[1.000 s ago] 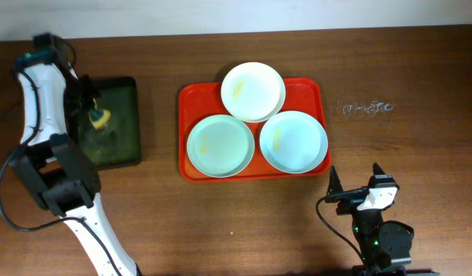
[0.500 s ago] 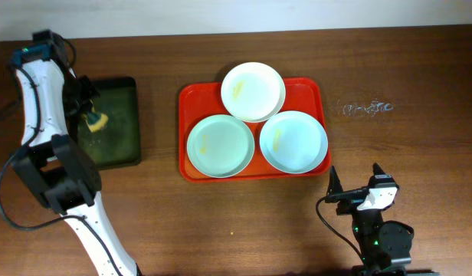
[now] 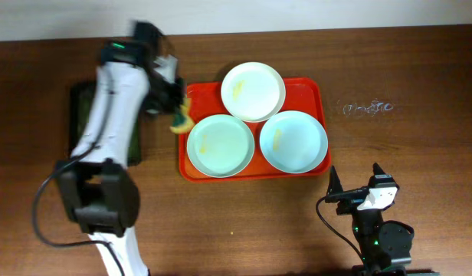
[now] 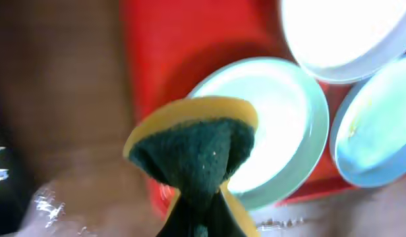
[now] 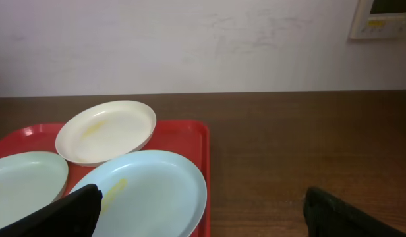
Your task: Clean dirty plates on tray and stack at the side
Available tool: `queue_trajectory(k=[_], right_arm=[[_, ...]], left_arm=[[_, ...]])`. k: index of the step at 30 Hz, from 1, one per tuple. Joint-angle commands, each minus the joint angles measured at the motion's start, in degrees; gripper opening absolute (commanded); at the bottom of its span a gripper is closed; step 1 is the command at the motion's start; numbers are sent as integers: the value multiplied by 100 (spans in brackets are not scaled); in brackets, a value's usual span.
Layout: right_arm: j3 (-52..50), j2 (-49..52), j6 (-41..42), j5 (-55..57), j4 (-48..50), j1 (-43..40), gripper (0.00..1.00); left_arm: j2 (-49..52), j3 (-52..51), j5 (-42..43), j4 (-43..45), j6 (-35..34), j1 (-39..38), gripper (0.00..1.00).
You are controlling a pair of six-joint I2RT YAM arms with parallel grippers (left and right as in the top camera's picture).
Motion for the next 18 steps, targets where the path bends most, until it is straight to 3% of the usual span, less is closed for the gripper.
queue_trajectory(k=[1, 4, 11, 13, 15, 17, 18], right_arm=[[-42, -42, 22, 52, -24, -22, 98], [-42, -42, 22, 52, -24, -22, 99], [-42, -42, 20, 52, -24, -22, 98], [-42, -42, 234, -26, 763, -15, 98], [-42, -42, 1711, -1733, 1563, -11, 98], [-42, -42, 2903, -1939, 3427, -15, 98], [-11, -37, 2920, -1720, 4382, -17, 98]], left_arm=[[-37, -1043, 120, 1102, 107, -651, 0], [-37, -1556, -358, 1799, -103, -960, 0], [-35, -1733, -896, 1923, -304, -1019, 0], [-35, -1738, -896, 1923, -304, -1005, 0], [-35, -1738, -892, 1921, -304, -1008, 0], [-35, -1738, -850, 1926, -306, -1008, 0], [-35, -1738, -831, 1923, -306, -1008, 0]])
